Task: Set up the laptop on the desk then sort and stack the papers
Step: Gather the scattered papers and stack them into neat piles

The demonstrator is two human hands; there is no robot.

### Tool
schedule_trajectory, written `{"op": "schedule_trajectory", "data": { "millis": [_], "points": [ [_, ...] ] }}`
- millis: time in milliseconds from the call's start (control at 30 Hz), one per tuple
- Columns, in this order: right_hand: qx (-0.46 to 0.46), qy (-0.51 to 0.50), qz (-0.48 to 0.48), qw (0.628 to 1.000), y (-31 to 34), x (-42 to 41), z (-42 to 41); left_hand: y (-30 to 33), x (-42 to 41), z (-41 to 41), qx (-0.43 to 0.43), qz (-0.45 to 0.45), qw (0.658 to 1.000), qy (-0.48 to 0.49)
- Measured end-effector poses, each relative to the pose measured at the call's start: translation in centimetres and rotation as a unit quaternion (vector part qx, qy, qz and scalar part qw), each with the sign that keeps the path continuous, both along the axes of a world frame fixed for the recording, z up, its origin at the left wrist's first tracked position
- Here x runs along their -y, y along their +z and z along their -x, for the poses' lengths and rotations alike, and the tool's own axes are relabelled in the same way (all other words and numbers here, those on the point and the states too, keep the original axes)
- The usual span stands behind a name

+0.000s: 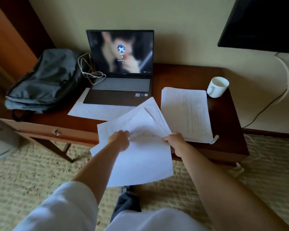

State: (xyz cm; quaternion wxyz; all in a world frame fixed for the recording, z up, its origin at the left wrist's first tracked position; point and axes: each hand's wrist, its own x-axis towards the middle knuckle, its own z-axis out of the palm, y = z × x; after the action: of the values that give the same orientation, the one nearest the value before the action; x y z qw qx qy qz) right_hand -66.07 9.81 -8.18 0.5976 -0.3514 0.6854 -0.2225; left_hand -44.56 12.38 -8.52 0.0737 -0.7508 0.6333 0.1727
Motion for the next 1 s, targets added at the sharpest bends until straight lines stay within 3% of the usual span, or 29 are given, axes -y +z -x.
{"op": "schedule_trajectory", "data": {
  "millis": [300,567,667,733,867,933,1000],
  "points": [
    [0.073,-0.102,0.06,0.99,2.6,0.6,1.4,4.0,0.8,1.1,-0.013,0.089,0.996,0.007],
    [0.138,-0.209,0.005,0.968,1.8,3.9,-1.2,4.1,4.9,-0.7,-0.054,0.123,0.991,0.015],
    [0.118,-0.238,0.004,0.964,0.9,5.6,-2.5,2.7,6.3,-2.0,-0.075,0.08,0.993,-0.035],
    [0.108,-0.276,0.013,0.955,0.3,6.5,-3.6,1.6,6.9,-2.9,-0.082,-0.009,0.991,-0.106],
    [0.054,-0.368,0.013,0.928,-0.5,7.1,-5.4,-0.8,7.3,-3.6,0.061,-0.192,0.949,-0.243],
    [0.008,-0.398,-0.037,0.916,-0.9,6.7,-6.4,-2.0,7.4,-3.3,0.109,-0.196,0.941,-0.252],
    [-0.064,-0.333,-0.026,0.94,-0.4,5.7,-7.7,-2.7,7.5,-3.0,0.107,-0.175,0.948,-0.244]
  ]
}}
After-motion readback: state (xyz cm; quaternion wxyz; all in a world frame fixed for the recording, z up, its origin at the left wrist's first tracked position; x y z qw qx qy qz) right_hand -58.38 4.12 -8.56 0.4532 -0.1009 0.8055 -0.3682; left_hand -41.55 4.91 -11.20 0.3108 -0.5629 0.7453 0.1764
